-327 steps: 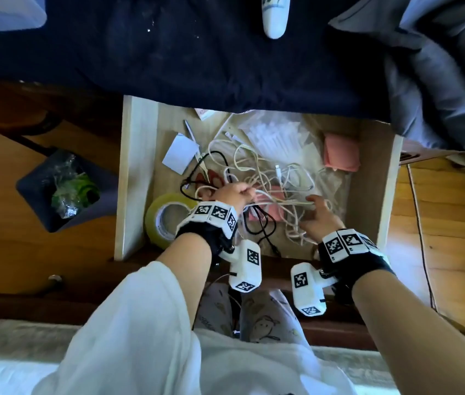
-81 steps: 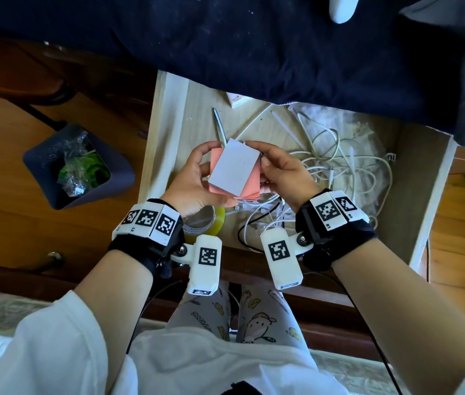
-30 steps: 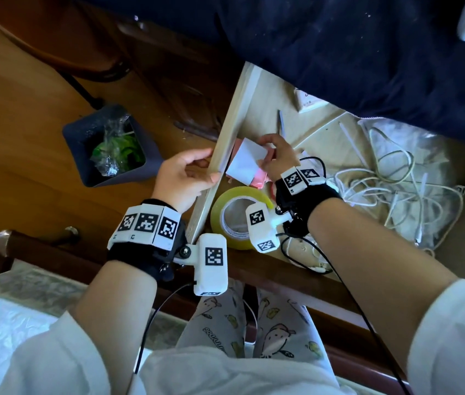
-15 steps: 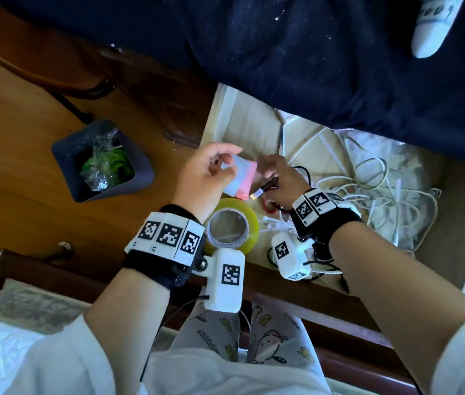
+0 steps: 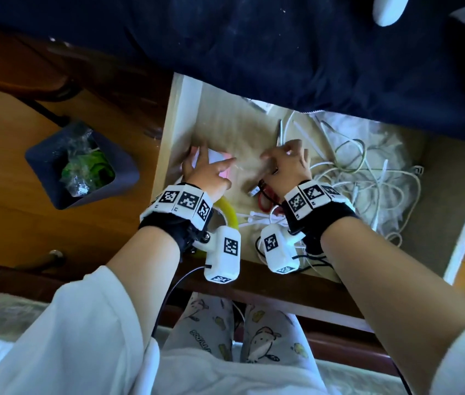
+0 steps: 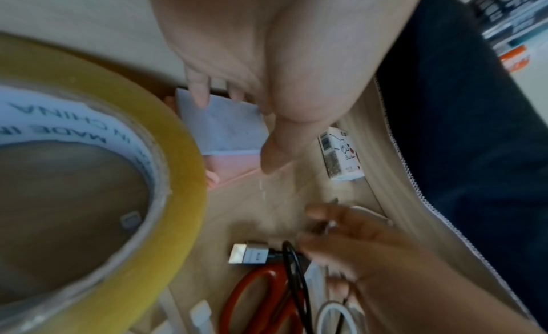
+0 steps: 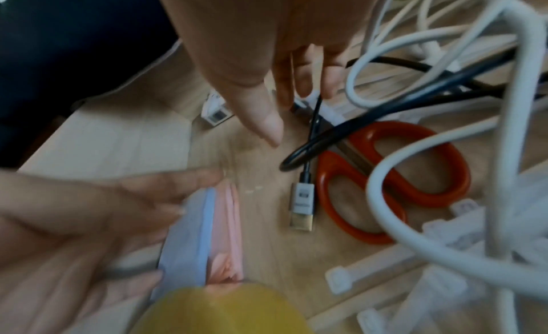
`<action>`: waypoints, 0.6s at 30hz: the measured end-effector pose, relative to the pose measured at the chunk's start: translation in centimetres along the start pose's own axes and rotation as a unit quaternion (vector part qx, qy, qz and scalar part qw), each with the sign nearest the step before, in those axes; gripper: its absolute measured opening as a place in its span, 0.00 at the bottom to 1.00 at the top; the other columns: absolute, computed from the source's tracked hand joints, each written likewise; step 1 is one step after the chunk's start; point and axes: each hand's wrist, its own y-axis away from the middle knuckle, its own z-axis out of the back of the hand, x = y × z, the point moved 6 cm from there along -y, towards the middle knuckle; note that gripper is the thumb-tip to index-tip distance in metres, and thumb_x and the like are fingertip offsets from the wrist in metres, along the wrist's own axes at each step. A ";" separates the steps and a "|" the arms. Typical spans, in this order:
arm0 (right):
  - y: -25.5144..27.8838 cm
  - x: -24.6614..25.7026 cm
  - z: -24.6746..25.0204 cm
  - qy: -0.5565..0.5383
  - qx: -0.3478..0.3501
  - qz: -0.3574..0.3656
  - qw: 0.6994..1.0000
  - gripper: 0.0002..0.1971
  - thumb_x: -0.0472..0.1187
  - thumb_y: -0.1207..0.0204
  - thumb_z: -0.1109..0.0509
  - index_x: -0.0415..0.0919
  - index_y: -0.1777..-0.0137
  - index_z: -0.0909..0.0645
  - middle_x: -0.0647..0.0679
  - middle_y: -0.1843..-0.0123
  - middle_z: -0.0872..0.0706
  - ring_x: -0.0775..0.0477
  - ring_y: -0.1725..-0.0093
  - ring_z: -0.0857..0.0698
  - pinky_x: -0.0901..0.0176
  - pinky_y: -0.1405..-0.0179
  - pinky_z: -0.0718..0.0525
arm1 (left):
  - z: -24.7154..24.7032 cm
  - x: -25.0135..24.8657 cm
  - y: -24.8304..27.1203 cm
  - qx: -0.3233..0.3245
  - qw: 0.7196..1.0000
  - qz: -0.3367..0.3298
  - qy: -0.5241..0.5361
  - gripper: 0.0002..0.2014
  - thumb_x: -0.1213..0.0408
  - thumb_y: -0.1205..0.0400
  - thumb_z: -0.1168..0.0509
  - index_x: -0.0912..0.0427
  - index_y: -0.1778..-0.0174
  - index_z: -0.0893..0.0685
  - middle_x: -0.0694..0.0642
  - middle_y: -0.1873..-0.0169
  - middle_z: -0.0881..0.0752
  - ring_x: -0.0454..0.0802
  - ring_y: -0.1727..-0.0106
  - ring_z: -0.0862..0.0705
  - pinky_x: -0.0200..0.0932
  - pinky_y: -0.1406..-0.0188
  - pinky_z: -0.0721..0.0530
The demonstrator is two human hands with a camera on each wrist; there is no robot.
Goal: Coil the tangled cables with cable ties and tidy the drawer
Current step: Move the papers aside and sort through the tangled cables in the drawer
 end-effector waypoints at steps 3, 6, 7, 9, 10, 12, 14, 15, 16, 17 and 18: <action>0.1 -0.7 -0.4 0.004 0.011 -0.022 1.000 0.19 0.36 0.32 0.31 0.48 0.41 0.18 0.43 0.33 0.36 0.42 0.31 0.36 0.56 0.31 0.32 | 0.3 -0.3 0.4 0.009 0.999 0.036 -0.033 0.30 0.64 0.20 0.37 0.39 0.22 0.34 0.54 0.17 0.63 0.59 0.17 0.60 0.44 0.21 0.50; -0.1 -1.0 -0.5 -0.007 -0.001 -0.034 0.999 0.18 0.34 0.31 0.32 0.46 0.40 0.17 0.43 0.29 0.37 0.41 0.29 0.36 0.60 0.30 0.36 | 0.5 -0.3 0.7 0.010 0.998 0.045 -0.046 0.33 0.63 0.20 0.37 0.37 0.21 0.39 0.52 0.17 0.66 0.63 0.18 0.59 0.48 0.22 0.46; -0.2 -1.0 -0.5 -0.013 -0.003 -0.035 0.999 0.18 0.34 0.30 0.32 0.45 0.40 0.17 0.43 0.29 0.36 0.42 0.29 0.35 0.61 0.31 0.35 | 0.4 -0.3 0.7 0.009 0.998 0.045 -0.050 0.33 0.63 0.20 0.36 0.37 0.21 0.39 0.52 0.17 0.66 0.64 0.18 0.58 0.48 0.22 0.46; -0.1 -1.2 -0.8 -0.018 0.017 -0.029 0.999 0.17 0.34 0.29 0.33 0.43 0.40 0.18 0.44 0.31 0.34 0.42 0.30 0.34 0.62 0.33 0.34 | 0.4 -0.2 0.7 0.005 0.997 0.050 -0.056 0.34 0.62 0.20 0.36 0.37 0.20 0.41 0.52 0.17 0.64 0.64 0.19 0.57 0.49 0.23 0.45; -0.1 -1.3 -1.0 -0.016 0.025 -0.023 0.999 0.16 0.34 0.28 0.34 0.43 0.40 0.18 0.44 0.32 0.33 0.43 0.31 0.33 0.63 0.35 0.34 | 0.5 -0.4 0.9 0.004 0.996 0.054 -0.066 0.34 0.62 0.20 0.36 0.37 0.20 0.40 0.52 0.17 0.62 0.63 0.19 0.56 0.50 0.23 0.45; 0.2 -1.2 -1.1 -0.013 0.023 -0.012 1.000 0.16 0.33 0.28 0.34 0.45 0.42 0.17 0.44 0.34 0.32 0.43 0.32 0.32 0.66 0.38 0.36 | 0.8 -0.8 0.9 -0.016 0.994 0.046 -0.098 0.32 0.62 0.22 0.36 0.35 0.23 0.36 0.51 0.17 0.57 0.62 0.20 0.53 0.55 0.24 0.45; 0.3 -1.3 -1.1 -0.016 0.015 -0.007 1.000 0.15 0.32 0.28 0.34 0.46 0.43 0.16 0.43 0.36 0.31 0.43 0.34 0.29 0.67 0.40 0.34 | 0.7 -1.3 0.7 -0.031 0.993 0.036 -0.107 0.27 0.62 0.23 0.36 0.32 0.30 0.27 0.46 0.17 0.55 0.60 0.20 0.52 0.55 0.26 0.45; 0.4 -1.3 -1.1 -0.017 0.020 -0.007 1.000 0.14 0.34 0.28 0.33 0.46 0.45 0.16 0.43 0.36 0.31 0.43 0.35 0.27 0.66 0.40 0.31 | 0.4 -1.4 0.5 -0.037 0.993 0.026 -0.110 0.25 0.62 0.24 0.36 0.32 0.33 0.24 0.44 0.17 0.54 0.59 0.20 0.52 0.55 0.27 0.44; 0.5 -1.5 -1.2 -0.012 0.032 -0.008 0.999 0.12 0.35 0.28 0.33 0.47 0.46 0.15 0.43 0.37 0.31 0.43 0.37 0.25 0.65 0.40 0.29 | 0.1 -1.5 0.2 -0.033 0.993 0.020 -0.109 0.24 0.62 0.24 0.36 0.33 0.34 0.23 0.43 0.17 0.54 0.60 0.19 0.51 0.55 0.26 0.43; 0.6 -1.6 -1.3 -0.002 0.046 -0.011 0.999 0.11 0.37 0.27 0.32 0.47 0.47 0.15 0.42 0.37 0.32 0.43 0.39 0.24 0.64 0.42 0.27 | -0.1 -1.3 -0.2 -0.035 0.995 0.016 -0.097 0.25 0.62 0.24 0.35 0.38 0.31 0.24 0.44 0.17 0.54 0.61 0.19 0.49 0.57 0.24 0.43; 0.7 -1.8 -1.3 0.008 0.055 -0.011 0.998 0.09 0.38 0.26 0.33 0.48 0.48 0.15 0.42 0.38 0.32 0.42 0.40 0.23 0.64 0.44 0.27 | -0.3 -1.3 -0.2 -0.030 0.995 0.021 -0.090 0.26 0.62 0.23 0.35 0.43 0.28 0.25 0.47 0.17 0.52 0.61 0.18 0.48 0.58 0.22 0.44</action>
